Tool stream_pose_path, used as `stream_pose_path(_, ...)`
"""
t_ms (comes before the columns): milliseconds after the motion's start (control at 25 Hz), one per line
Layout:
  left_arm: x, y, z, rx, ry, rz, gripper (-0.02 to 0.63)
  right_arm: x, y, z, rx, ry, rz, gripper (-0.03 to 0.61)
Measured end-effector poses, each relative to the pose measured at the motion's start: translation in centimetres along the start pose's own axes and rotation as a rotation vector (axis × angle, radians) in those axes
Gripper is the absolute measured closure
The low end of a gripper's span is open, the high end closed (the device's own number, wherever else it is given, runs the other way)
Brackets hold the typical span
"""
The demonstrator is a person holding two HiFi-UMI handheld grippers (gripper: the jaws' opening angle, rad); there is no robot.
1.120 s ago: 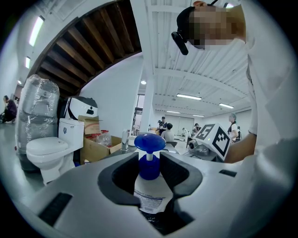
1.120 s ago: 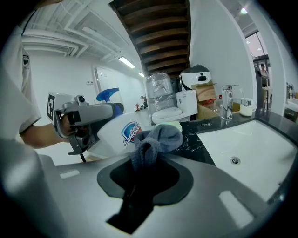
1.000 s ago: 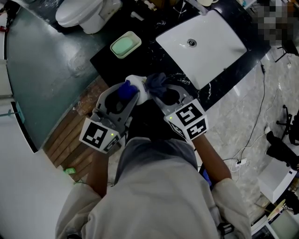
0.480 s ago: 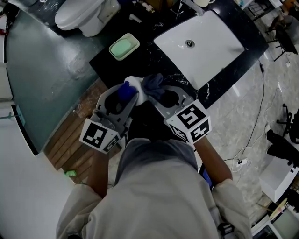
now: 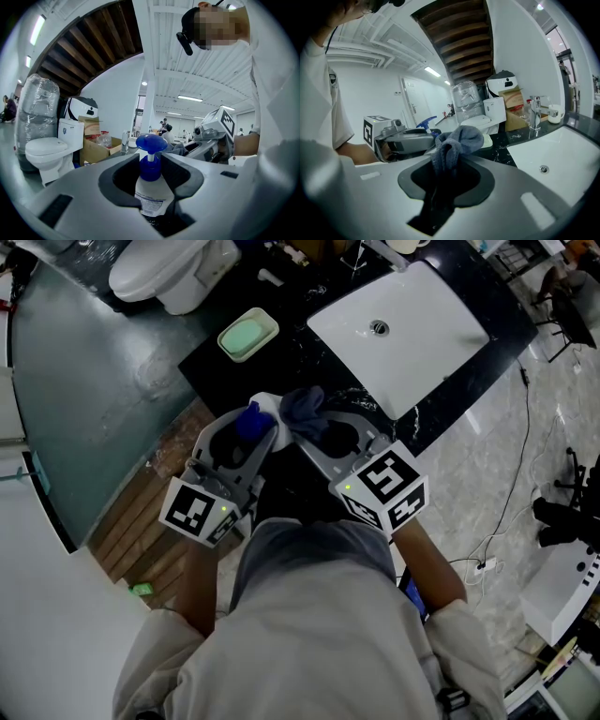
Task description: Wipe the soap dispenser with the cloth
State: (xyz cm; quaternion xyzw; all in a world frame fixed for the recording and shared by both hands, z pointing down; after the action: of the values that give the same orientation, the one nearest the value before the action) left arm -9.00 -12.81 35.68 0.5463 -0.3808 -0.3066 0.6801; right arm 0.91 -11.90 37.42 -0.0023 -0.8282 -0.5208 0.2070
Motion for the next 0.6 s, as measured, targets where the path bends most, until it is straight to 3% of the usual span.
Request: stream_pose_path(600,0.1,-0.1,0.1,-0.005,-0.005,0.000,0.477,-0.1,-2.1,0.8,-0.029,-0.027,-0.033,0.502)
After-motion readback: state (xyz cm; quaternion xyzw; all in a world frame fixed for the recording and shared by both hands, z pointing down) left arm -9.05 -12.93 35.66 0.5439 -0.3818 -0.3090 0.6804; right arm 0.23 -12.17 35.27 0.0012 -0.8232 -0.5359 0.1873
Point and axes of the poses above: the fingertips, and each gripper's own axes: x forward along the fingers, z to its left, y out of its underside, the point moved 4 cm from there along -x, backward along the fingers, and after that the axes turned 15 degrees about -y, right-handed, at the moved point
